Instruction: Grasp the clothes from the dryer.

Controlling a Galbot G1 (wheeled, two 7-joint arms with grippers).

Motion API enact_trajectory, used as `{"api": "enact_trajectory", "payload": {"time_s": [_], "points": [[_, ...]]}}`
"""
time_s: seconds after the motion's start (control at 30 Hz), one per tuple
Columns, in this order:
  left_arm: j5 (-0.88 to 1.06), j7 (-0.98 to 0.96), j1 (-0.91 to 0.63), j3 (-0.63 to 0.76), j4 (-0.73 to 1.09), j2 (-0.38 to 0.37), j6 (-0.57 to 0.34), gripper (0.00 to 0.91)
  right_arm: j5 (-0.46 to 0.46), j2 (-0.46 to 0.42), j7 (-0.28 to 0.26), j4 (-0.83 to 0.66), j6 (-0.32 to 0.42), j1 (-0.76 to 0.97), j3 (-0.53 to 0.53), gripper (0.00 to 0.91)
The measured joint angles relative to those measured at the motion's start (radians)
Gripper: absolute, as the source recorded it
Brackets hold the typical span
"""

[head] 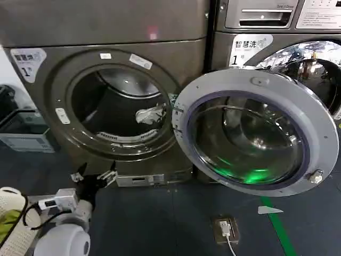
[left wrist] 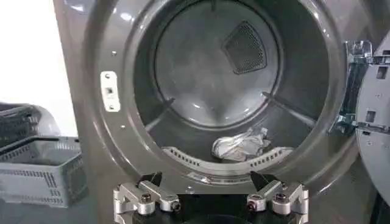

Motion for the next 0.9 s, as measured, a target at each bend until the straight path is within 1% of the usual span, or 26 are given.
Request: {"api": "enact_trajectory", "payload": {"time_s": [0.9], "points": [[0.010, 0.004, -0.007, 0.004, 0.018, 0.000, 0.000, 0.907, 0.000, 0.005, 0.001, 0.004, 0.001, -0.009, 0.010, 0.907]]}}
